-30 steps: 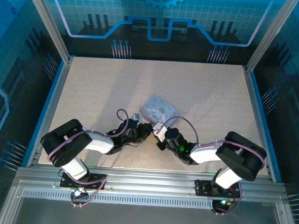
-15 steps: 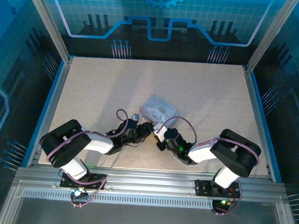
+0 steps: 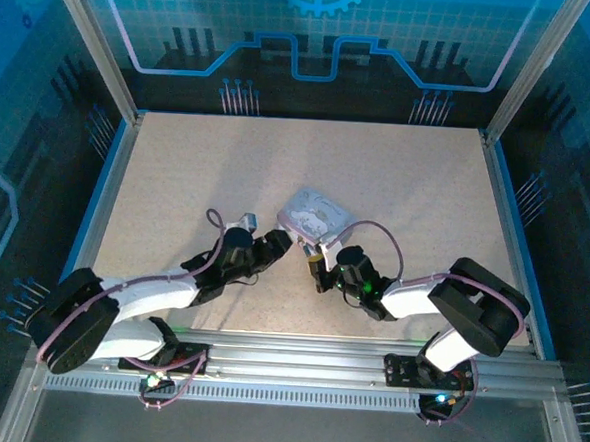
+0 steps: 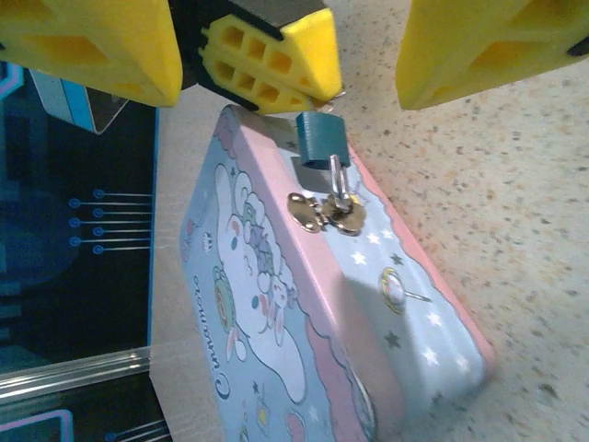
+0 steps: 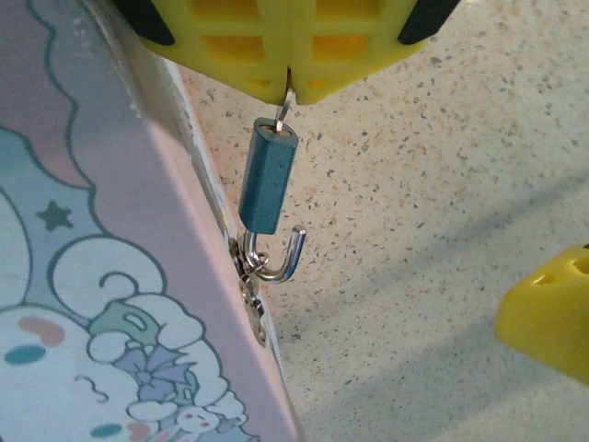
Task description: Unlock the padlock with the key
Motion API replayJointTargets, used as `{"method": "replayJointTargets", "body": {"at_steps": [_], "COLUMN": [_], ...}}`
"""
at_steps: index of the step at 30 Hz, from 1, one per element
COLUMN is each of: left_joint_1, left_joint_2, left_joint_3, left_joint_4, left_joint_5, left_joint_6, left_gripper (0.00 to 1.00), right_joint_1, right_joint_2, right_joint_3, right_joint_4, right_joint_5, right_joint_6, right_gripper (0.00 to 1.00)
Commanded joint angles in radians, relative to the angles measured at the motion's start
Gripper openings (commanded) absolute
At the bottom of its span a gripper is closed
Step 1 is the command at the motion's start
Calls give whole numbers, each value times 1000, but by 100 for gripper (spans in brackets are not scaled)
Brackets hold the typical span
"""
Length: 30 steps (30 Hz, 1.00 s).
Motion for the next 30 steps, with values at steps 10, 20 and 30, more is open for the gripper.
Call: {"method": "replayJointTargets", "body": {"at_steps": [10,20,30], "left_joint_1": [43,128,266], "left_joint_2": [-111,-118,7], "left_joint_3": [-15,41,188], "left_joint_4": [-188,-304,-396], "left_joint_5": [-46,11,164], "left_joint_6": [75,182,373], "left_gripper": [70,83,89], "right_joint_1": [-104,-148,-154], "right_joint_2": [20,72,69], "right_joint_3": [-44,-46,-48], "right_joint_4": [68,63,57], "right_joint_5": [-234,-282,-274], "right_joint_6": [342,388,372], "right_gripper": [0,3,16]}}
